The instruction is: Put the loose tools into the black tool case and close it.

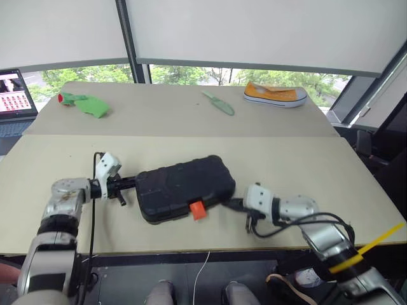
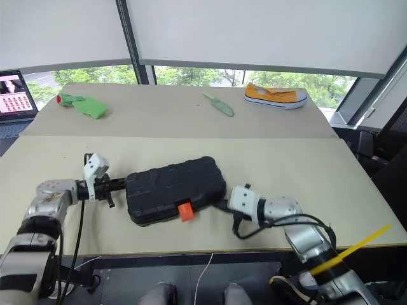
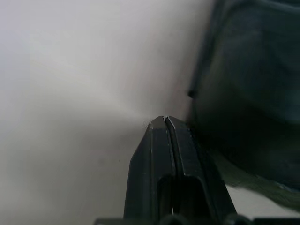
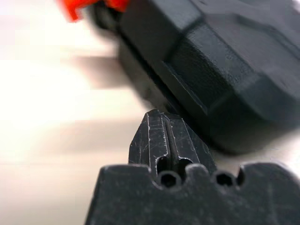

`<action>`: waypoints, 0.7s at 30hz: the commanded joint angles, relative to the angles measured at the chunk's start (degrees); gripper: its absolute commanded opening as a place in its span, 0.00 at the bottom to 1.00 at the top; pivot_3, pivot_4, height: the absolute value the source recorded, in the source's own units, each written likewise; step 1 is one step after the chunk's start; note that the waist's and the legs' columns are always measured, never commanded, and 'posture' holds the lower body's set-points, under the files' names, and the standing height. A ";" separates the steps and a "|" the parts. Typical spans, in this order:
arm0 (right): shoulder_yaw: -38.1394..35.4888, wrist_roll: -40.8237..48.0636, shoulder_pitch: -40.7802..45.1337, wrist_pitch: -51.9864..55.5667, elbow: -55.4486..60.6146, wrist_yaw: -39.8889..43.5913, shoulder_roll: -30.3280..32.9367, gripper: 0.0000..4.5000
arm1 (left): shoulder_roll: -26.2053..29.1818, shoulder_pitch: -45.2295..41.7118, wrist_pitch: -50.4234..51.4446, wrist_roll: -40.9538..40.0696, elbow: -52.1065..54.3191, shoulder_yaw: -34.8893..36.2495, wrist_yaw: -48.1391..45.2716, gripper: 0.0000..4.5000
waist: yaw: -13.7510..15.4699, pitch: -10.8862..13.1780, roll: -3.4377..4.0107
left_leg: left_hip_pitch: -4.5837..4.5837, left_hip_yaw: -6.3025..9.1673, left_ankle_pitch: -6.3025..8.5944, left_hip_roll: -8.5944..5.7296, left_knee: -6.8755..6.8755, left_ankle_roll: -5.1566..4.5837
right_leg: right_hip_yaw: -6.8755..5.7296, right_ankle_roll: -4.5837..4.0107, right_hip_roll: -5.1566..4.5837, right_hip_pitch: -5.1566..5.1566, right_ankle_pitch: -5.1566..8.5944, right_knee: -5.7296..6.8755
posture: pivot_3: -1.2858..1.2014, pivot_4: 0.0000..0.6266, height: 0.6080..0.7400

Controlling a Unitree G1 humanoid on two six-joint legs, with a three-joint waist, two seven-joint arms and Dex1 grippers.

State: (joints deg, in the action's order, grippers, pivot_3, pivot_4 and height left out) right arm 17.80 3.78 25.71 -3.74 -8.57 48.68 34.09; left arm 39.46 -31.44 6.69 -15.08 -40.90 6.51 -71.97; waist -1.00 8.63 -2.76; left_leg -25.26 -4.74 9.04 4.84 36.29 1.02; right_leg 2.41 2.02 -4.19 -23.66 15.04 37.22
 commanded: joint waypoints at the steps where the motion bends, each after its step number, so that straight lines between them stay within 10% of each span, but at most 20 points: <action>1: -3.56 -0.44 3.57 -5.46 -7.05 -0.98 -1.59 0.00 | 1.52 6.69 5.90 -4.94 12.77 2.85 -0.53 0.02 | 0.10 0.00 0.00 | 0.00 -0.01 0.00 0.00 -0.01 0.00 | 0.00 0.00 -0.01 0.00 0.00 0.00 | 0.52 0.24 1.00; 8: -9.32 10.52 -2.52 -9.00 -3.82 7.44 -2.22 0.00 | 7.58 10.36 13.19 -12.28 21.49 11.29 -0.13 0.02 | 0.46 0.07 -0.06 | -0.03 0.04 0.00 0.03 -0.10 0.00 | -0.06 -0.03 0.01 -0.03 -0.01 0.01 | 0.52 0.24 1.00; 21: -7.21 14.84 -9.89 1.11 15.13 8.05 -4.94 0.00 | -7.68 -1.52 16.34 -2.08 30.29 -13.29 9.43 0.02 | 0.90 0.09 0.12 | 0.15 0.07 -0.02 -0.02 0.23 -0.01 | -0.03 0.07 0.02 0.37 -0.09 -0.06 | 0.52 0.24 1.00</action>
State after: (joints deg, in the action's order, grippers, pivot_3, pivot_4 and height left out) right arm 9.81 20.26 15.14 -3.13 5.45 57.85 29.70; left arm 31.81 -32.62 25.25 -21.73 -8.18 -3.41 -64.04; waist -0.10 8.72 -2.64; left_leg -25.10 -4.67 9.02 4.82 36.52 1.00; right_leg 2.40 2.09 -4.15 -23.30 14.96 37.15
